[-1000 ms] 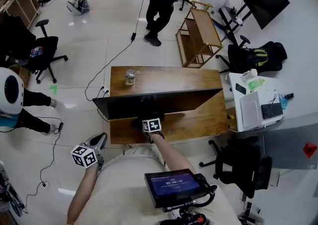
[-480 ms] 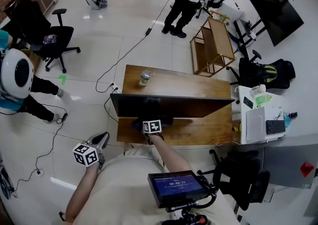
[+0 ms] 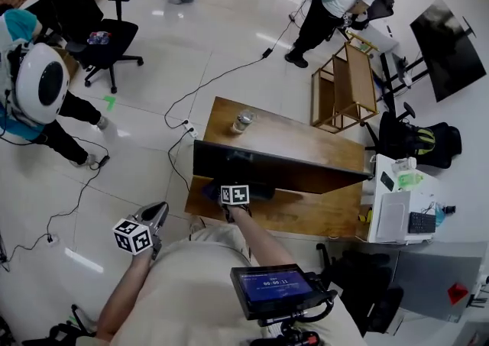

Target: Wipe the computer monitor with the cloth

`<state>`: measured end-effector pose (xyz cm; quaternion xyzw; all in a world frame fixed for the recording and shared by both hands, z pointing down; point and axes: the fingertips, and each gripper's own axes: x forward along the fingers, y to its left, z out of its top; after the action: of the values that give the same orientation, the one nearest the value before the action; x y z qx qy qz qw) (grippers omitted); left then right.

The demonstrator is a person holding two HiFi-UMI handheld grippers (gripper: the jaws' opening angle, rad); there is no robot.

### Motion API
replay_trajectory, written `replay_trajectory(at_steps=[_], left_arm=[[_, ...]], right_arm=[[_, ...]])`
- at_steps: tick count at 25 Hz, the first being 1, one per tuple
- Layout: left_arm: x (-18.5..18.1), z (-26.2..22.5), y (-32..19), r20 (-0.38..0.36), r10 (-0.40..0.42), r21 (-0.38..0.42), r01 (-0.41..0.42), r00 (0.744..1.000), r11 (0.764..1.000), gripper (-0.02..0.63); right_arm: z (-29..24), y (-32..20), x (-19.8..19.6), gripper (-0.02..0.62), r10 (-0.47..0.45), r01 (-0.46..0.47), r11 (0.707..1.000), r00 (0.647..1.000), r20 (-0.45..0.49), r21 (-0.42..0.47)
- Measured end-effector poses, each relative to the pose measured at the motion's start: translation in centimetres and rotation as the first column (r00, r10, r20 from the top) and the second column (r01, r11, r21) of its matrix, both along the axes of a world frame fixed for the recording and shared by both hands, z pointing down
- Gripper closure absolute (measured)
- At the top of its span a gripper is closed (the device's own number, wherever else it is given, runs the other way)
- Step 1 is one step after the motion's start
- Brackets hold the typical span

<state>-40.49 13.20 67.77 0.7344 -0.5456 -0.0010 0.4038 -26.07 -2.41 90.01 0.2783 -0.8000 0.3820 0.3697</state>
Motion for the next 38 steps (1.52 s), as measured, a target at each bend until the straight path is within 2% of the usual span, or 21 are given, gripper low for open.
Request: replay_trajectory(at_steps=[9, 17, 23, 30, 38], left_arm=[[-1.2, 0.8, 2.6, -0.001, -0.078, -0.017, 0.078, 0.997, 0.997, 0.606], [-2.2, 1.0, 5.2, 0.005, -0.160, -0.032, 0.160, 0.987, 0.987, 0.606], [-3.5, 1.1, 6.6, 0.001, -0.198, -0.040, 0.197, 0.980, 0.980, 0.606], [-3.6, 1.0, 6.8, -0.012, -0.205, -0.030, 0.204, 0.979, 0.978, 0.606], [-2.7, 0.6, 5.0, -0.029, -0.169, -0.003, 0.168, 0.985, 0.986, 0.606]], right_arm=[[-0.1, 1.5, -5.4, 0.509, -0.069, 0.072, 0.996, 0.996, 0.048, -0.059], [0.1, 2.8, -8.6, 0.509, -0.147, 0.149, 0.987, 0.988, 0.038, -0.059], [-0.5, 3.5, -11.6, 0.509, -0.150, 0.156, 0.985, 0.985, 0.080, -0.074], [-2.7, 3.7, -12.3, 0.509, -0.138, 0.148, 0.986, 0.982, 0.130, -0.071], [-7.4, 3.2, -13.2, 0.509, -0.117, 0.134, 0.990, 0.965, 0.235, -0.055]])
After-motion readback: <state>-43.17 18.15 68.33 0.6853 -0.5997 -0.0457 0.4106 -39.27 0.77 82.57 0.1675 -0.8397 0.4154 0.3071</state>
